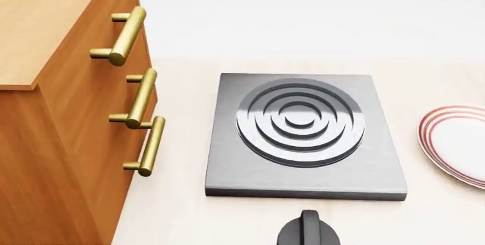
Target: Put the bowl on the stove.
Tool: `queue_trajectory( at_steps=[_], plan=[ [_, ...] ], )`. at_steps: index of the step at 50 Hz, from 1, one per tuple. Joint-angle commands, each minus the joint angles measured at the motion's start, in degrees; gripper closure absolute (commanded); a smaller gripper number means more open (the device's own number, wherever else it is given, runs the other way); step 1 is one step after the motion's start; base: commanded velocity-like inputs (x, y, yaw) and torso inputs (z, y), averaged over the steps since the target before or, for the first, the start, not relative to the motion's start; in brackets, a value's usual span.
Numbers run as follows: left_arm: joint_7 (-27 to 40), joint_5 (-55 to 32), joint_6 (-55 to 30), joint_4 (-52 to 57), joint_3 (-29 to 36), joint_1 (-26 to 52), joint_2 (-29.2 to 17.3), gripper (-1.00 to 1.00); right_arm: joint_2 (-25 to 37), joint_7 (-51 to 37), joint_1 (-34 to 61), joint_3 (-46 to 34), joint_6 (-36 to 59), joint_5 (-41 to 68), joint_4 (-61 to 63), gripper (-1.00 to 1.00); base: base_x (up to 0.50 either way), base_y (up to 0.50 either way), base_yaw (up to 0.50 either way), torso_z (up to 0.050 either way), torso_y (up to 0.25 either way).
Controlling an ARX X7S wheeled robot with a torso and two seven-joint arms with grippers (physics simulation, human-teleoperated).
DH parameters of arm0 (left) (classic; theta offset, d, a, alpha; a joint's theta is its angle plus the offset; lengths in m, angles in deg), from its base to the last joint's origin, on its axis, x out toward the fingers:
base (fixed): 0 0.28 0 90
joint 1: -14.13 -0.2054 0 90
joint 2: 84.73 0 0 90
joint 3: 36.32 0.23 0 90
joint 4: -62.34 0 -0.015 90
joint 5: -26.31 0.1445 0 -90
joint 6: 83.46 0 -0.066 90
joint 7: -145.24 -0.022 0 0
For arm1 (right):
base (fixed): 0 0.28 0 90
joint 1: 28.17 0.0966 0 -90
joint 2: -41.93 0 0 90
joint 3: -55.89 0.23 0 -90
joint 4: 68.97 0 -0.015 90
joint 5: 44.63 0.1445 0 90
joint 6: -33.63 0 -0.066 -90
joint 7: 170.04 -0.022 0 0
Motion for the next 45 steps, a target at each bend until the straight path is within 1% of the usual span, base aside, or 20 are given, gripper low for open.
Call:
queue_trajectory(
  at_steps=[1, 22, 24, 26, 28, 33, 41, 43, 45],
  plan=[
    [0.22, -0.05, 0.22, -0.02, 0.24, -0.16, -0.21, -1.0, -0.04, 0.11, -0.36, -0.24, -0.24, -0.19, -0.09, -1.0, 0.5, 0.0, 0.0, 0.0, 0.0],
    [0.56, -0.12, 0.67, 0.01, 0.72, -0.46, -0.59, -1.0, 0.13, 0.55, -1.01, -0.36, -0.65, -0.23, 0.07, -1.0, 0.5, 0.0, 0.0, 0.0, 0.0],
    [0.59, -0.16, 0.71, -0.06, 0.82, -0.53, -0.57, -1.0, 1.33, 0.91, -1.59, -1.83, -0.23, -1.1, 0.09, -1.0, 0.44, 0.0, 0.0, 0.0, 0.0],
    [0.6, -0.14, 0.8, -0.11, 0.91, -0.58, -0.57, -1.0, 1.44, 1.19, -1.69, -2.42, -1.38, -2.27, 0.25, -1.0, 0.04, 0.0, 0.0, 0.0, 0.0],
    [0.54, -0.16, 0.97, -0.18, 1.19, -0.82, -0.45, -1.0, 3.04, 1.38, -1.8, -3.76, -0.05, -2.2, -0.06, -1.0, 0.0, 0.0, 0.0, 0.0, 0.0],
    [0.58, -0.19, 0.99, -0.05, 1.54, -0.83, -0.51, -1.0, 4.91, 0.6, -0.17, -4.24, 2.39, -0.68, -1.53, -1.0, 0.0, 0.0, 0.0, 0.0, 0.0],
    [0.59, -0.17, 1.16, -0.13, 1.99, -1.17, -0.58, -1.0, 8.83, 3.59, -0.73, -6.42, 4.55, -0.68, -7.87, -1.0, 0.0, 0.0, 0.0, 0.0, 0.0],
    [0.58, 0.15, 1.26, -0.23, 2.25, -1.18, -0.49, -1.0, 9.48, 4.15, 0.01, -5.99, 6.31, 1.57, -8.62, -1.0, 0.0, 0.0, 0.0, 0.0, 0.0],
    [0.51, 0.15, 1.36, -0.24, 2.41, -1.27, -0.53, -1.0, 10.38, 4.22, 0.22, -6.51, 6.9, 1.63, -9.08, -1.0, 0.0, 0.0, 0.0, 0.0, 0.0]
  ],
)
